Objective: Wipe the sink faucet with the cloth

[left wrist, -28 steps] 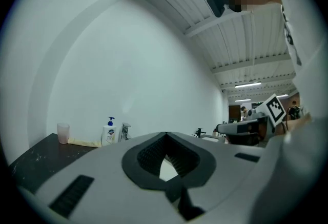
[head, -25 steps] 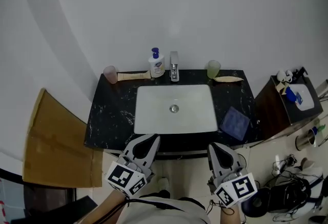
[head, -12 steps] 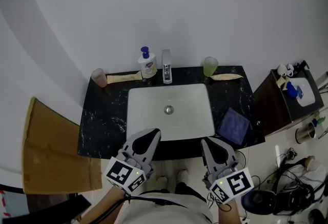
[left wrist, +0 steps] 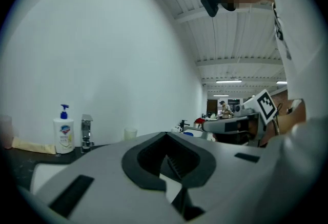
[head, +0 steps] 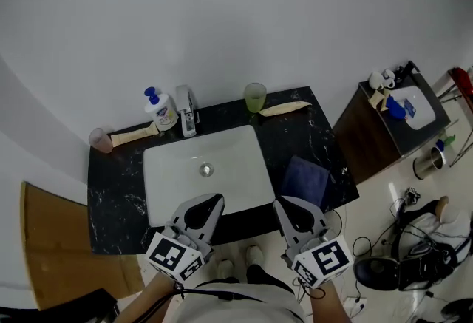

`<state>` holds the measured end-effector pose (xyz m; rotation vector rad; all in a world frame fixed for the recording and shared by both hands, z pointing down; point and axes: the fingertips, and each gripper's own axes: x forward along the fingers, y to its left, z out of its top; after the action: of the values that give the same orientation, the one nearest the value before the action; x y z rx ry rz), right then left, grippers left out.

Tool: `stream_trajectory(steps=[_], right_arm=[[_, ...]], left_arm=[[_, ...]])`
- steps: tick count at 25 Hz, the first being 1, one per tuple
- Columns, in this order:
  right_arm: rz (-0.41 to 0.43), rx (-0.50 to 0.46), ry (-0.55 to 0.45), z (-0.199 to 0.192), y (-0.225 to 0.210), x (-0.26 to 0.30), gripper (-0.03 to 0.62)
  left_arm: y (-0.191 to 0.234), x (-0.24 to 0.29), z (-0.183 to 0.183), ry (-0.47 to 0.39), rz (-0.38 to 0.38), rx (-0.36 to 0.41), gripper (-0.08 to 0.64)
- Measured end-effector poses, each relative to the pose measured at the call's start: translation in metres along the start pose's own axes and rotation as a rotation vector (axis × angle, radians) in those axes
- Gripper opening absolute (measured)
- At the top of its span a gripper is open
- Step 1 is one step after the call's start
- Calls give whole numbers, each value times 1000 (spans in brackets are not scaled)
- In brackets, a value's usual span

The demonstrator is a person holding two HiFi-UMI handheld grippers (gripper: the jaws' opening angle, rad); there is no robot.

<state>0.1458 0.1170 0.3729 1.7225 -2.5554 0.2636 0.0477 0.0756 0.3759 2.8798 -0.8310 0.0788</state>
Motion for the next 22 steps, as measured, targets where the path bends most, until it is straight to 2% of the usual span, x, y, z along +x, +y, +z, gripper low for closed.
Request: stream_trajectory(steps=[4, 10, 13, 16, 17, 19, 22], right_arm=[[-115, 3, 55, -26, -46, -21, -3], [-278, 32, 125, -71, -99, -55, -3], [-307, 43, 166, -93, -114, -57, -3], [-307, 47, 200, -109, -124, -50, -2], [-301, 46, 217, -114, -127, -46, 16], [-283, 38, 262, -126, -131, -36, 141], [-256, 16, 326, -140, -137, -25, 230]], left_arm=[[-33, 60, -16, 40, -144, -29, -3], [-102, 132, -65, 124, -381, 17, -2], [-123, 151, -91, 189, -442, 47, -2], [-128, 162, -107, 232, -455, 53, -2], [-126, 165, -110, 241, -456, 48, 0], [-124, 169, -116, 257, -456, 39, 39], [-120, 175, -124, 278, -445, 33, 72]])
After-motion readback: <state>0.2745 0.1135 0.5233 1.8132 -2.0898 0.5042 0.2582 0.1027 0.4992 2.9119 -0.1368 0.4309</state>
